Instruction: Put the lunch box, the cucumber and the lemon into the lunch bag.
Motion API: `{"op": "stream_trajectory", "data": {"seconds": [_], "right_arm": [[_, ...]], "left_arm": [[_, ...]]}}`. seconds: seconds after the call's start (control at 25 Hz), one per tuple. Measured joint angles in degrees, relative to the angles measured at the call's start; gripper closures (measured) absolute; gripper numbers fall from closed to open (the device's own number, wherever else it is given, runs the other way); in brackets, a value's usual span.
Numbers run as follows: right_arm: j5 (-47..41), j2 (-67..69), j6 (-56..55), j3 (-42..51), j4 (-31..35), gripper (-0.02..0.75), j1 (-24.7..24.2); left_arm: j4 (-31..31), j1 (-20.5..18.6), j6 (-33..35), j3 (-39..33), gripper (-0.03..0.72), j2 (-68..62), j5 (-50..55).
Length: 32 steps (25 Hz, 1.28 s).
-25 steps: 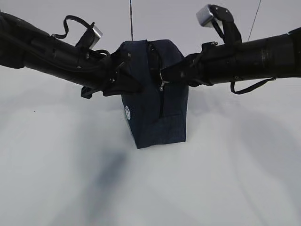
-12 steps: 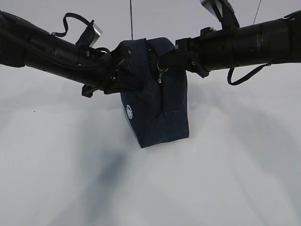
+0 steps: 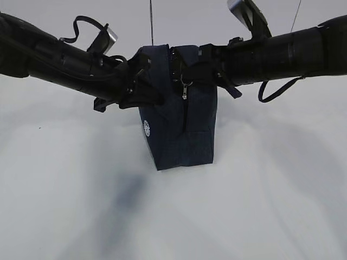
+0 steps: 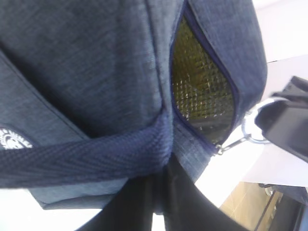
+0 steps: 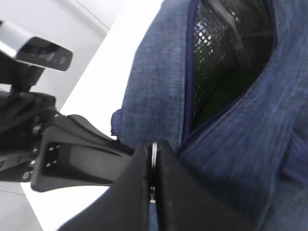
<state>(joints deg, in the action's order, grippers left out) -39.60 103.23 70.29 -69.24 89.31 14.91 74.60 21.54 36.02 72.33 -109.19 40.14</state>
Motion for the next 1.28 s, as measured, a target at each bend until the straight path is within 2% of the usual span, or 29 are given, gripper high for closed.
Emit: {"op": "stream_trajectory", "data": {"seconds": [0.32, 0.48, 0.56, 0.76, 0.84, 1.0, 1.28], "right_arm": [[-1.74, 1.88, -1.08, -0.28, 0.76, 0.737, 0.00], [-1.92, 1.88, -1.18, -0.50, -0.87, 0.737, 0.00], [-2.01, 1.88, -1.27, -0.50, -1.60, 0.737, 0.00], [-2.05, 1.88, -1.27, -0.50, -1.82, 0.737, 0.00], [-2.05, 1.88, -1.27, -0.50, -1.92, 0.737, 0.00], [-2.05, 1.88, -1.27, -0.50, -1.92, 0.737, 0.00], [-2.05, 1.88, -1.27, -1.13, -3.31, 0.737, 0.00]], "left_arm": [[0.91, 0.00, 0.64, -0.10, 0.694, 0.00, -0.11], [1.56, 0.00, 0.75, -0.10, 0.685, 0.00, -0.18], [1.92, 0.00, 0.87, -0.10, 0.644, 0.00, -0.18], [2.27, 0.00, 1.25, -0.10, 0.393, 0.00, -0.71], [2.31, 0.00, 1.25, -0.10, 0.332, 0.00, -0.66], [2.16, 0.00, 1.35, -0.10, 0.295, 0.00, 0.92], [0.01, 0.00, 1.35, -0.10, 0.290, 0.56, 2.41]]}}
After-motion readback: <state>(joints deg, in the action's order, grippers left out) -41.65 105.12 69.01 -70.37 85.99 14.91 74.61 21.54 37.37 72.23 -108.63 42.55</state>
